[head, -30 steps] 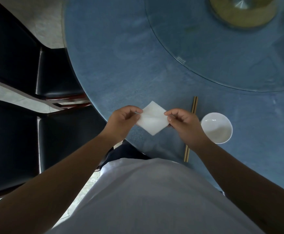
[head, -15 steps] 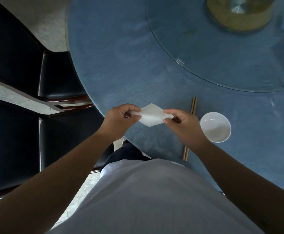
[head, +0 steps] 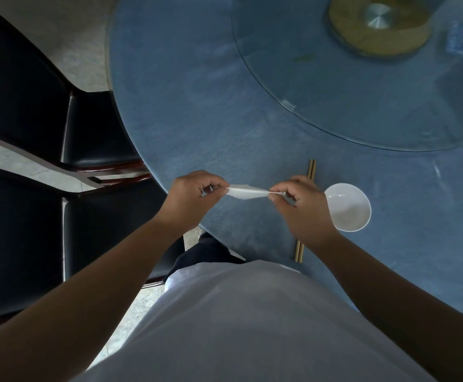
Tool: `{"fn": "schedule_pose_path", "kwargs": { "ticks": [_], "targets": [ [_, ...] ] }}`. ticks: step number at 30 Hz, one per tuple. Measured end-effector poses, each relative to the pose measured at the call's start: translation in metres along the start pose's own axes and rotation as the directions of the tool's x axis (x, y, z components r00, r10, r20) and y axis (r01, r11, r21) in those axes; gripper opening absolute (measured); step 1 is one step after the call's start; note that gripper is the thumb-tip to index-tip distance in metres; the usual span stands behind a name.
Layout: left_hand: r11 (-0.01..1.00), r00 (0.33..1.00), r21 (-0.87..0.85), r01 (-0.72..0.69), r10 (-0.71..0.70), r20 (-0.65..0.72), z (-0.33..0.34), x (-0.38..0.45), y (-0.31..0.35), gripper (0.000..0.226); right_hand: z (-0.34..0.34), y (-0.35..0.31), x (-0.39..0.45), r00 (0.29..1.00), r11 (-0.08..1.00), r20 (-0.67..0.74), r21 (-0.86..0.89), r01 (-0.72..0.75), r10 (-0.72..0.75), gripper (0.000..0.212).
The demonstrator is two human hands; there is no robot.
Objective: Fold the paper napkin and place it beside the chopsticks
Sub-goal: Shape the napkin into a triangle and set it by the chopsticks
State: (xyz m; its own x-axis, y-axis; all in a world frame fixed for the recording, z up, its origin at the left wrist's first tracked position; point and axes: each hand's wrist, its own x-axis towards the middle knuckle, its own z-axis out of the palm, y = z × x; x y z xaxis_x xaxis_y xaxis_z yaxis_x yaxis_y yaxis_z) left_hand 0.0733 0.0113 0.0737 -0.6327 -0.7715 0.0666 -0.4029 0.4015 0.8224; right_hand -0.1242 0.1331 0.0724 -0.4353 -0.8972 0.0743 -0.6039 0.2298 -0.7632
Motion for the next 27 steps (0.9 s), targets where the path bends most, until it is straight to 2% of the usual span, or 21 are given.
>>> {"fn": "schedule_pose_path", "kwargs": {
  "ticks": [3, 5, 8, 10, 11, 13, 15, 21, 24, 27],
  "targets": [
    [0.984, 0.990, -0.109, 0.143, -0.142, 0.017, -0.001, 0.001, 0.002, 0.015, -0.002, 0.003, 0.000, 0.996, 0.982, 0.063, 0.174, -0.079, 0.069, 0.011],
    [0.906, 0.955, -0.304, 0.296, -0.293, 0.056, 0.000, 0.001, 0.005, 0.019, -0.004, 0.002, -0.002, 0.972, 0.921, 0.152, 0.324, -0.219, 0.177, 0.011],
    [0.649, 0.889, -0.623, 0.436, -0.418, 0.185, 0.005, 0.003, 0.011, 0.018, -0.002, -0.001, -0.001, 0.957, 0.855, 0.169, 0.432, -0.286, 0.235, 0.009],
    [0.469, 0.848, -0.728, 0.500, -0.436, 0.301, 0.012, 0.002, 0.014, 0.003, 0.002, -0.004, 0.001, 0.950, 0.802, 0.166, 0.509, -0.312, 0.264, 0.012],
    [0.449, 0.828, -0.719, 0.530, -0.458, 0.325, 0.016, 0.002, 0.014, 0.006, 0.004, -0.005, 0.001, 0.944, 0.775, 0.168, 0.540, -0.328, 0.283, 0.014],
    [0.496, 0.799, -0.659, 0.566, -0.526, 0.291, 0.022, 0.003, 0.016, 0.010, 0.006, -0.004, 0.001, 0.931, 0.744, 0.172, 0.562, -0.361, 0.322, 0.014],
    [0.541, 0.788, -0.615, 0.574, -0.569, 0.235, 0.025, 0.005, 0.016, 0.003, 0.007, -0.001, 0.000, 0.918, 0.730, 0.168, 0.562, -0.389, 0.359, 0.013],
    [0.514, 0.778, -0.626, 0.587, -0.572, 0.260, 0.025, 0.015, 0.016, 0.008, 0.012, 0.001, -0.006, 0.882, 0.657, 0.199, 0.603, -0.453, 0.426, 0.012],
    [0.545, 0.783, -0.593, 0.593, -0.562, 0.267, 0.021, 0.020, 0.017, 0.008, 0.012, -0.003, -0.004, 0.889, 0.683, 0.203, 0.578, -0.447, 0.411, 0.016],
    [0.553, 0.786, -0.605, 0.573, -0.580, 0.215, 0.016, 0.025, 0.015, 0.008, 0.014, -0.006, -0.003, 0.889, 0.732, 0.220, 0.507, -0.456, 0.401, 0.020]
  ]
}}
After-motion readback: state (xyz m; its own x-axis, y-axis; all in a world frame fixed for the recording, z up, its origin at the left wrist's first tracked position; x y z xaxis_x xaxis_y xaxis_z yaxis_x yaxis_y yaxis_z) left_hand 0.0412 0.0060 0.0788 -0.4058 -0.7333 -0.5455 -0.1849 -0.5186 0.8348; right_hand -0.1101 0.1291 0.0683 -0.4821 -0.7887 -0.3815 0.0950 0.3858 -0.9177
